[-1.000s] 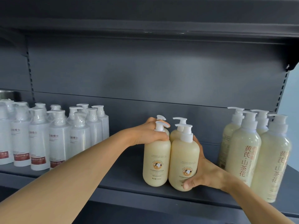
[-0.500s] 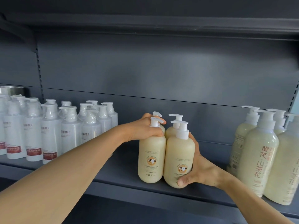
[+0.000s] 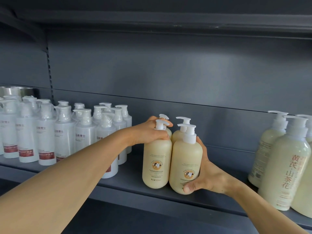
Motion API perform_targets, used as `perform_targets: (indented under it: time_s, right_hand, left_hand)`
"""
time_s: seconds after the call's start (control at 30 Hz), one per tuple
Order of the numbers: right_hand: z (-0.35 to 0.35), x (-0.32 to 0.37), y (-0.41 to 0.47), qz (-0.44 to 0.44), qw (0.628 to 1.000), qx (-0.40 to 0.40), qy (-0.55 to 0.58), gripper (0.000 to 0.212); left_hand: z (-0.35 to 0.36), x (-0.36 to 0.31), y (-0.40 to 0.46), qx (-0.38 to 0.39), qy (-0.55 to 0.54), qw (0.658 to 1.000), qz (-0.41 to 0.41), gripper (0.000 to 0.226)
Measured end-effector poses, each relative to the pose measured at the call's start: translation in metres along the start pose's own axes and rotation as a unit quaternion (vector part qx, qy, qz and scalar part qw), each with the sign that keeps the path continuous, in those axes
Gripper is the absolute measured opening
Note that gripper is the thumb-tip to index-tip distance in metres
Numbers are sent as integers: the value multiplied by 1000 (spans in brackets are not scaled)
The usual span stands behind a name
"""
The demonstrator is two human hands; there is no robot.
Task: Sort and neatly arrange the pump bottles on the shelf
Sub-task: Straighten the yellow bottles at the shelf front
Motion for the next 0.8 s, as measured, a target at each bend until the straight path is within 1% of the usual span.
perform_targets:
  time_s: [0.03, 0.1, 0.17, 0.2, 0.3, 0.33, 0.4, 0.43, 0.5, 0.53, 0.67, 0.8]
  right_hand:
    - [-11, 10, 3, -30, 999, 23, 14, 153]
    - [-19, 14, 5, -9, 1000, 1, -9, 152]
    - [-11, 11, -1, -11, 1000, 5, -14, 149]
    - [-11, 7, -2, -2, 1000, 0, -22, 145]
    - [-18, 2, -7, 32, 996, -42, -67, 126]
    - [-18, -2, -8, 47, 995, -52, -77, 119]
    - [-18, -10, -9, 71, 988, -74, -112, 100]
    - [-18, -13, -10, 80, 984, -89, -130, 90]
    - [-17, -15, -10, 94, 978, -104, -154, 82]
    - [-17, -15, -11, 97, 977, -107, -154, 81]
    - [-14, -12, -12, 100, 975, -123, -156, 79]
    - [-12, -14, -13, 106, 973, -138, -152, 76]
  left_hand:
    - [1, 0, -1, 0, -6, 1000, 5, 48]
    - [4, 0, -4, -3, -35, 999, 20, 52]
    - [6, 3, -12, -16, -82, 996, 28, 56]
    - [7, 6, -16, -27, -105, 994, 31, 62]
    - [9, 25, -28, -58, -134, 989, 20, 106]
    - [12, 31, -32, -58, -139, 989, 15, 116]
    - [23, 39, -43, -38, -138, 990, 9, 125]
    - [31, 42, -48, -23, -130, 991, 13, 125]
    - [46, 45, -56, 1, -97, 995, 18, 117]
    - [51, 48, -60, 2, -79, 997, 17, 114]
    - [53, 54, -63, -36, -44, 998, 7, 97]
    - [52, 55, -61, -36, -33, 999, 11, 92]
Point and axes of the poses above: each hand's wrist, its own y-axis towards the middle knuckle, its own z-axis out of the palm, x = y × z, the point moved 7 cm from there along y, towards the middle knuckle, and after that the axes turned 11 degrees about z, right-handed, at the moved point
